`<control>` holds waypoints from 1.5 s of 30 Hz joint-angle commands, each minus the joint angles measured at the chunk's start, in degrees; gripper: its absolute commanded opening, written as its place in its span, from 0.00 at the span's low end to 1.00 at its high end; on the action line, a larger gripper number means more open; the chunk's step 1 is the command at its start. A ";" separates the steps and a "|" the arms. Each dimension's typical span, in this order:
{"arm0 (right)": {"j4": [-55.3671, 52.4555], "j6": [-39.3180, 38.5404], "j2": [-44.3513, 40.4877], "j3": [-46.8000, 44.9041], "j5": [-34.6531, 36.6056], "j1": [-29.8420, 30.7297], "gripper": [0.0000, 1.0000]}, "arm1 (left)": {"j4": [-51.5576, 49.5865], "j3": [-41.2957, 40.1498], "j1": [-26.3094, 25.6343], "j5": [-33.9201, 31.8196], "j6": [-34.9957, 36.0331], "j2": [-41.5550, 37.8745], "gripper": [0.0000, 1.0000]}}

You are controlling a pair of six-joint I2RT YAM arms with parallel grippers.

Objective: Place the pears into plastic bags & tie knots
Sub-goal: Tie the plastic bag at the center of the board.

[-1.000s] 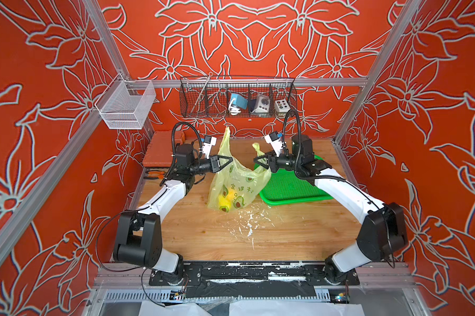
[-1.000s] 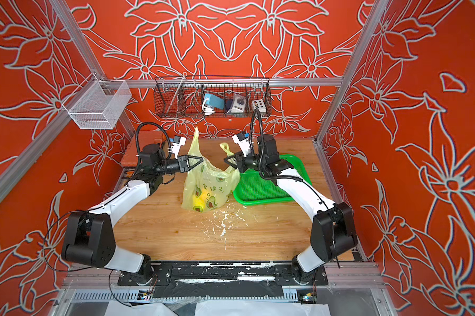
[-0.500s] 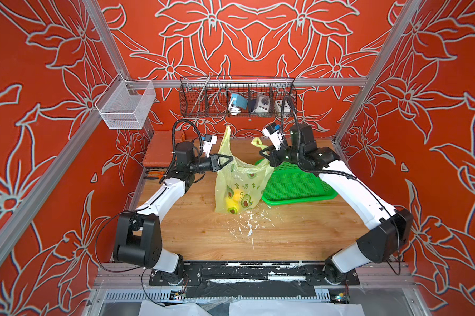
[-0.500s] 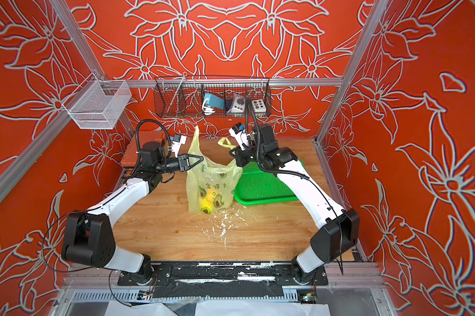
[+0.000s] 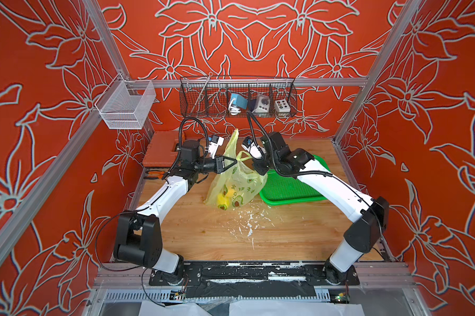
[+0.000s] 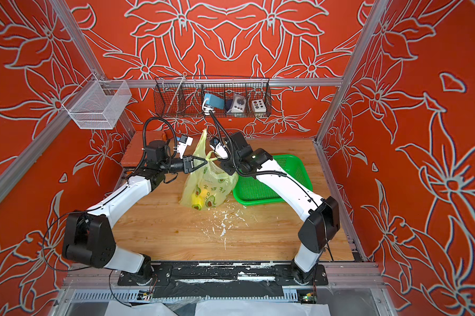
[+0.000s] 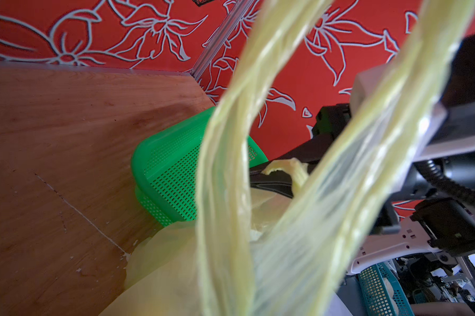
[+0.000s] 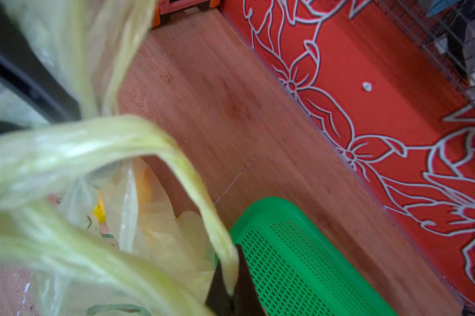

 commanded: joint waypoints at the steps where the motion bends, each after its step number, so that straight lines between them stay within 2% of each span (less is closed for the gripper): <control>1: 1.30 -3.54 1.68 2.31 2.59 1.70 0.00 | -3.77 2.25 -0.17 1.06 4.29 1.01 0.00; 8: 3.28 -4.61 0.26 0.59 3.00 2.65 0.00 | -0.98 4.03 -0.17 2.80 2.89 3.34 0.00; 19: -2.11 -5.06 7.63 8.75 3.23 2.67 0.00 | 0.01 1.93 -0.17 5.89 5.34 2.14 0.00; 21: -2.48 -4.85 8.55 9.63 3.04 2.62 0.00 | -1.06 1.42 -0.15 6.27 6.54 1.65 0.11; 24: -2.99 -4.49 9.58 10.73 3.09 2.61 0.00 | -4.16 0.76 -0.17 5.54 8.33 0.72 0.36; 27: -3.08 -4.35 9.83 10.72 2.82 2.66 0.00 | -8.33 0.38 -0.17 4.59 11.69 -0.31 0.51; 36: -3.10 -4.31 9.04 9.51 2.80 2.59 0.00 | -14.78 -1.74 0.11 2.98 15.29 -2.74 0.67; 41: -3.24 -4.17 7.86 8.50 2.62 2.68 0.00 | -8.78 -3.34 0.54 4.04 10.00 -5.08 0.76; 45: -3.70 -4.22 7.47 8.58 2.70 2.85 0.00 | -4.19 -3.38 0.71 5.72 5.57 -5.84 0.78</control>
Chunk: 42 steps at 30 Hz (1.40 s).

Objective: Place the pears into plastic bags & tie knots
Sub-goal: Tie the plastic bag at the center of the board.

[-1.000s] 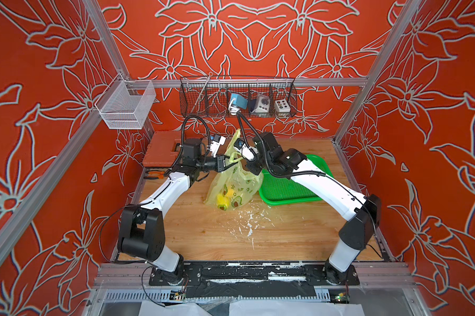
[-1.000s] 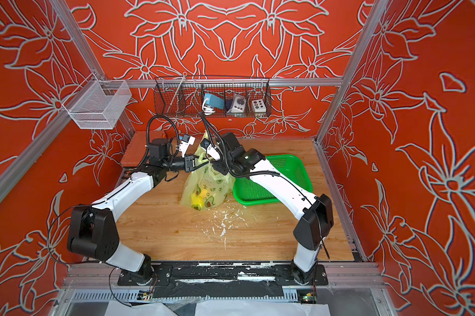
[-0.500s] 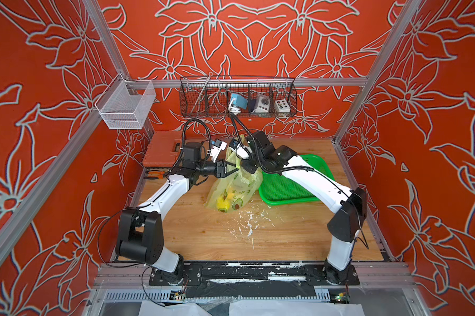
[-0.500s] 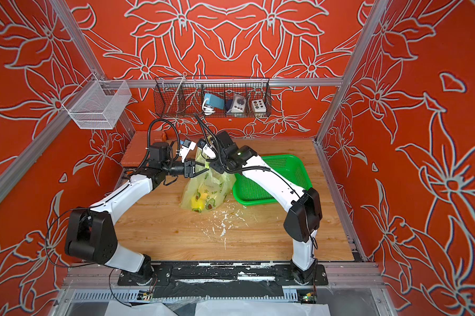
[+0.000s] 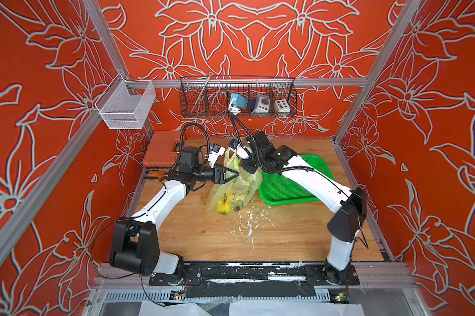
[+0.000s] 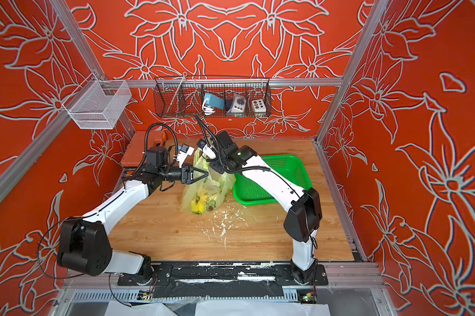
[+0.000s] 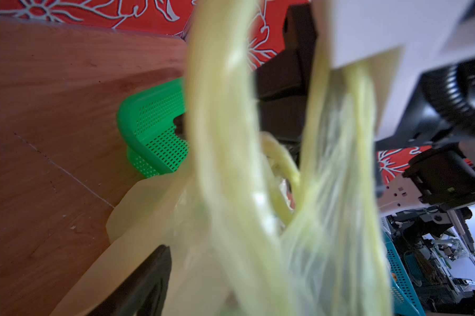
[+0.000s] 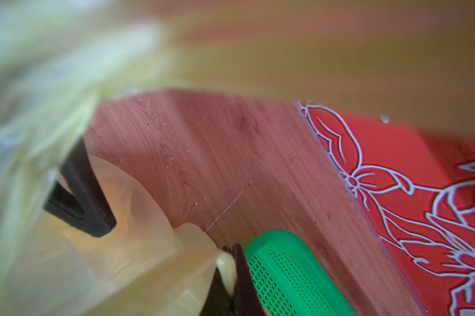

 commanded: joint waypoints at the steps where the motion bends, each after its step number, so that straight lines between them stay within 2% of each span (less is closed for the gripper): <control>1: -1.39 -0.26 -2.01 -0.50 0.37 0.33 0.00 | 6.15 0.00 0.34 1.79 -4.18 -1.91 0.78; 14: 0.11 -1.33 -9.69 -7.78 1.69 3.18 0.00 | 9.01 2.66 0.86 0.07 -6.70 1.54 0.78; 23: -1.46 -1.80 -7.57 -5.92 0.95 4.55 0.00 | 7.43 2.41 0.86 1.11 -5.78 1.78 0.77; 27: -1.20 -1.67 -7.16 -5.60 0.80 4.56 0.00 | 8.28 1.34 1.08 2.76 -5.76 1.49 0.64; 30: -1.60 -1.60 -6.94 -4.90 0.45 4.56 0.00 | 10.22 0.21 1.77 3.62 -6.74 0.88 0.39; 32: -1.64 -1.59 -7.02 -4.84 0.50 4.59 0.00 | 11.77 -0.59 2.41 3.62 -7.63 0.40 0.29; 33: -1.85 -1.60 -7.21 -4.72 0.58 4.58 0.04 | 12.35 -0.77 2.76 3.83 -7.94 0.24 0.24; 34: -2.12 -1.30 -7.42 -4.52 0.59 4.60 0.25 | 12.46 -0.80 3.00 3.99 -7.85 0.14 0.17; 35: -2.49 -0.65 -7.81 -4.34 0.70 4.39 0.40 | 12.36 -0.80 3.14 3.87 -7.58 0.12 0.14; 36: -2.69 0.44 -8.64 -4.05 0.06 3.90 0.53 | 12.26 -0.80 3.28 3.68 -7.26 0.10 0.10; 37: -3.44 1.65 -9.60 -3.41 -1.97 2.98 0.61 | 12.34 -0.80 3.33 3.50 -7.02 0.20 0.06; 39: -4.63 4.33 -11.25 -1.51 -7.77 0.63 0.70 | 12.44 -0.62 3.36 3.45 -6.55 0.57 0.00; 42: -5.22 8.24 -11.85 2.84 -16.09 -1.98 0.77 | 13.91 -0.62 3.34 3.13 -6.75 0.92 0.00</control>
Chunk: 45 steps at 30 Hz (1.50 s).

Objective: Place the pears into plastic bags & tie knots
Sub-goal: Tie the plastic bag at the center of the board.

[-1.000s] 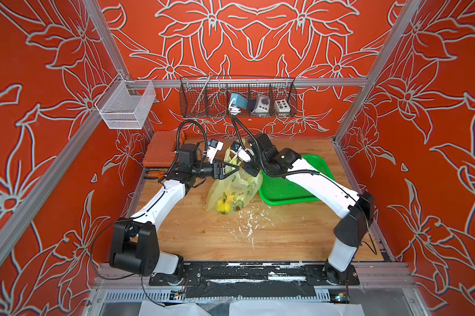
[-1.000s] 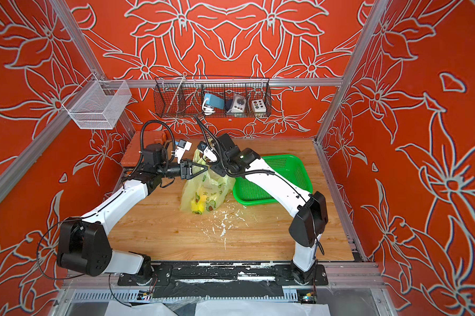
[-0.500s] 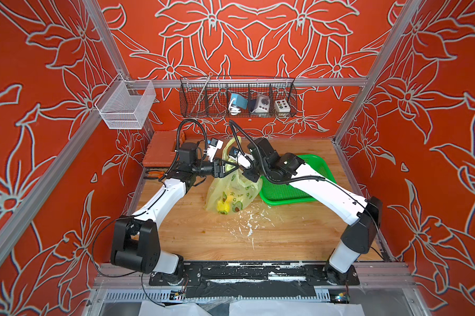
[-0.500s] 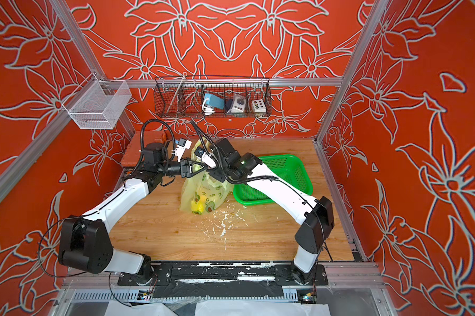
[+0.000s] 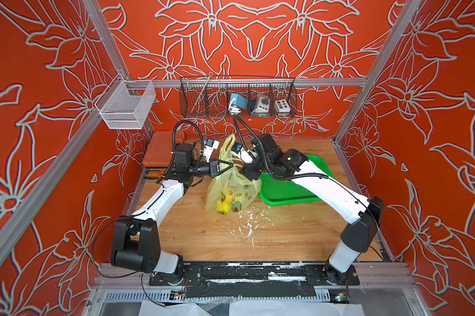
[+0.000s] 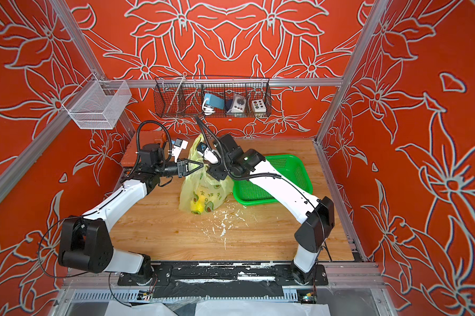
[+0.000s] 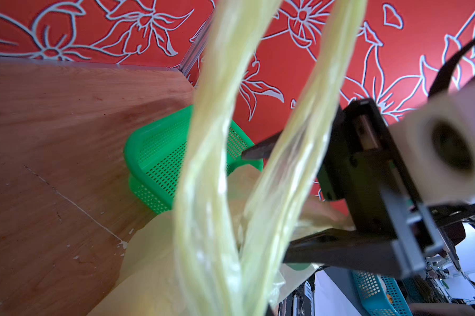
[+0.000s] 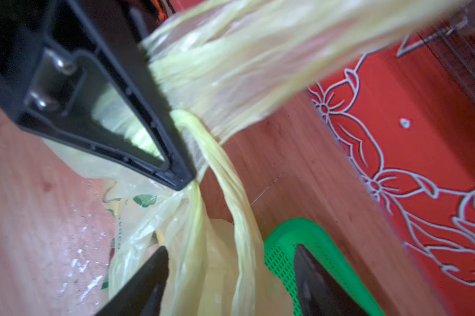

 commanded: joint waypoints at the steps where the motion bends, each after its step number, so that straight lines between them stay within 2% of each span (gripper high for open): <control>1: -1.71 5.70 -2.86 7.20 -10.46 -2.68 0.78 | 3.76 -0.14 0.29 0.37 0.55 -0.35 0.00; 7: -1.02 14.16 3.55 18.60 -20.67 -6.99 0.79 | 8.01 -0.19 0.27 0.01 -0.16 -0.79 0.00; 13: 0.78 19.23 9.69 25.19 -26.73 -7.59 0.80 | 8.28 1.42 -1.00 0.30 -0.17 0.91 0.00; 16: 1.39 21.29 12.11 27.44 -28.44 -7.59 0.81 | 7.71 2.50 -1.94 0.42 0.22 1.74 0.00; 21: 1.33 23.06 16.73 32.95 -26.85 -7.66 0.78 | 6.10 4.18 -3.33 0.78 1.42 2.95 0.00; 23: 0.63 23.95 19.02 36.29 -26.95 -8.22 0.62 | 6.23 4.30 -3.60 0.90 1.51 2.96 0.00; 24: -0.15 24.57 20.11 38.08 -26.55 -8.74 0.38 | 6.56 4.23 -3.60 1.00 1.17 2.92 0.00; 25: -1.28 25.86 21.02 39.76 -25.46 -9.54 0.07 | 6.84 4.16 -3.60 0.99 0.81 2.81 0.00; 26: -2.07 27.12 21.38 40.45 -24.66 -10.49 0.00 | 6.88 4.20 -3.56 0.78 0.84 2.70 0.00; 29: -0.30 30.24 18.08 35.64 -22.50 -13.77 0.00 | 10.04 3.36 -2.44 -0.08 -2.54 2.07 0.00; 32: 6.22 31.31 10.61 24.03 -19.66 -15.23 0.00 | 22.75 -1.43 -0.34 -2.44 -12.42 0.75 0.00; 34: 8.16 31.43 6.95 19.35 -20.36 -15.25 0.00 | 26.83 -2.78 -0.21 -3.76 -15.93 0.78 0.00; 40: 11.50 32.38 -0.89 8.63 -22.92 -13.53 0.00 | 25.71 -2.41 -0.35 -6.41 -16.63 1.66 0.00; 45: 7.37 29.87 -4.34 7.03 -23.04 -10.83 0.00 | 24.27 -2.25 -0.35 -7.87 -16.59 2.22 0.00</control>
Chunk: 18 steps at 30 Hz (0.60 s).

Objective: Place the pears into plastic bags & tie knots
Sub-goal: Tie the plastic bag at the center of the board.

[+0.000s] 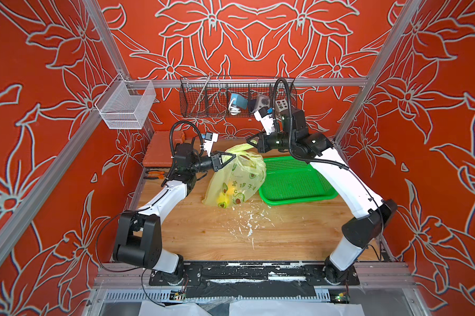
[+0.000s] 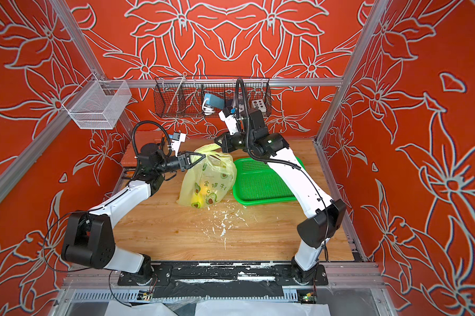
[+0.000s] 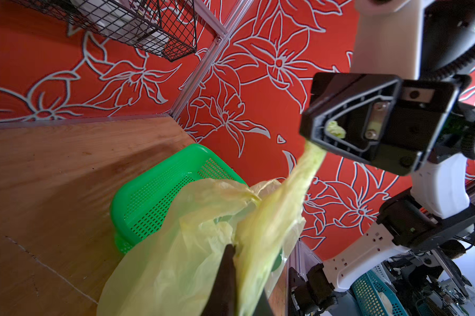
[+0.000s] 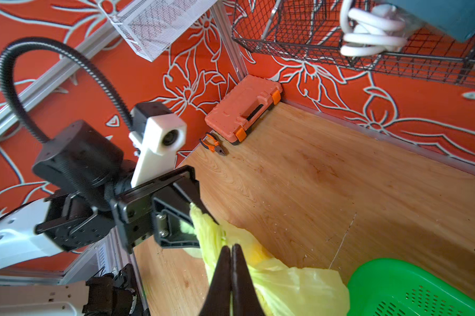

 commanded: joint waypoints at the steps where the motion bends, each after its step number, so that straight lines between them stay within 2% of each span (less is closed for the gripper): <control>1: -1.39 -2.16 -3.93 -0.63 1.97 0.78 0.00 | -0.16 0.04 1.33 -3.79 -1.41 0.13 0.00; 4: -2.48 -2.93 -5.65 -4.44 3.99 3.80 0.00 | -1.38 0.82 1.33 -3.90 -0.98 0.38 0.00; 8: -0.34 -1.72 -8.78 -14.02 7.39 6.47 0.00 | -3.06 2.05 1.33 -4.03 -0.32 0.74 0.00; 12: 4.57 0.05 -11.49 -23.50 14.12 6.02 0.00 | -2.03 2.42 1.33 -3.56 -1.23 1.01 0.00; 18: 9.98 3.57 -10.93 -27.26 17.31 2.12 0.00 | -0.93 2.59 1.42 -1.09 -1.63 1.14 0.00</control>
